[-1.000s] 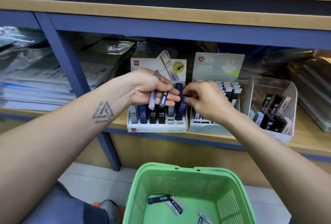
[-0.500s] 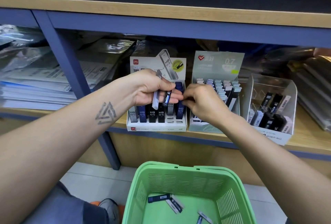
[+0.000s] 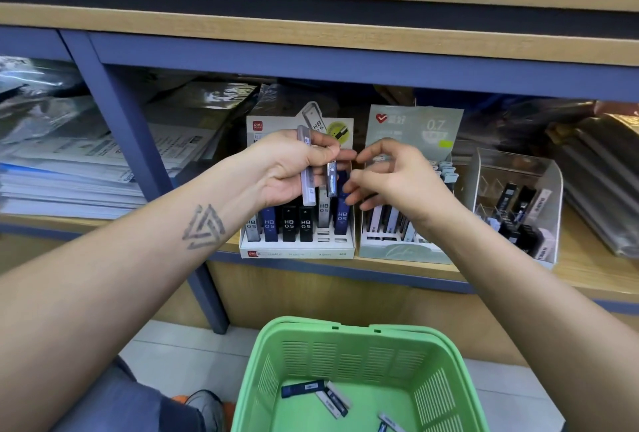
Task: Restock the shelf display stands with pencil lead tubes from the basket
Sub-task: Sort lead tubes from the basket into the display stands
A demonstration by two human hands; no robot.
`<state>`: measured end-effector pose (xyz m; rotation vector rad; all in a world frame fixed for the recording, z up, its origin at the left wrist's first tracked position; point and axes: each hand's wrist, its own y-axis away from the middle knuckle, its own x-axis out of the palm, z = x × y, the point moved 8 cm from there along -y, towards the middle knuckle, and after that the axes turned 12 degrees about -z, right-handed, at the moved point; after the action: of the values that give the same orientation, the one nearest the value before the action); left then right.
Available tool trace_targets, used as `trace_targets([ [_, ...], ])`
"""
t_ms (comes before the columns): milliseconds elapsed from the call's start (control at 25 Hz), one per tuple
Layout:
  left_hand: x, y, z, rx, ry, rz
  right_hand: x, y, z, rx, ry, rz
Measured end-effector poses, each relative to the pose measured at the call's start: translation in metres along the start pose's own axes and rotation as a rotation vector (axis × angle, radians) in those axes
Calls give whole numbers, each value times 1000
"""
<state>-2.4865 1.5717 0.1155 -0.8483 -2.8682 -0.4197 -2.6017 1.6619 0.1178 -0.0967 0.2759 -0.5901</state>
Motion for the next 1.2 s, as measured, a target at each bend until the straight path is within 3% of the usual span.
trace_targets([
  [120,12,3,-2,18,68,21,0,8,1,13,-97,26],
  [360,63,11,-4,102,59,105,-50,7,9,-119,25,-135],
  [520,104,13,7,108,-5,123,-90,14,8,-146,57,-139],
  [840,182,19,52,18,-220,231,-242,22,-15,-191,391,-475],
  [960,194,17,65,-4,-240,253,-261,21,-24,-253,618,-538],
  [1200,203,11,75,-50,-267,286,-259,17,-40,-314,772,-549],
])
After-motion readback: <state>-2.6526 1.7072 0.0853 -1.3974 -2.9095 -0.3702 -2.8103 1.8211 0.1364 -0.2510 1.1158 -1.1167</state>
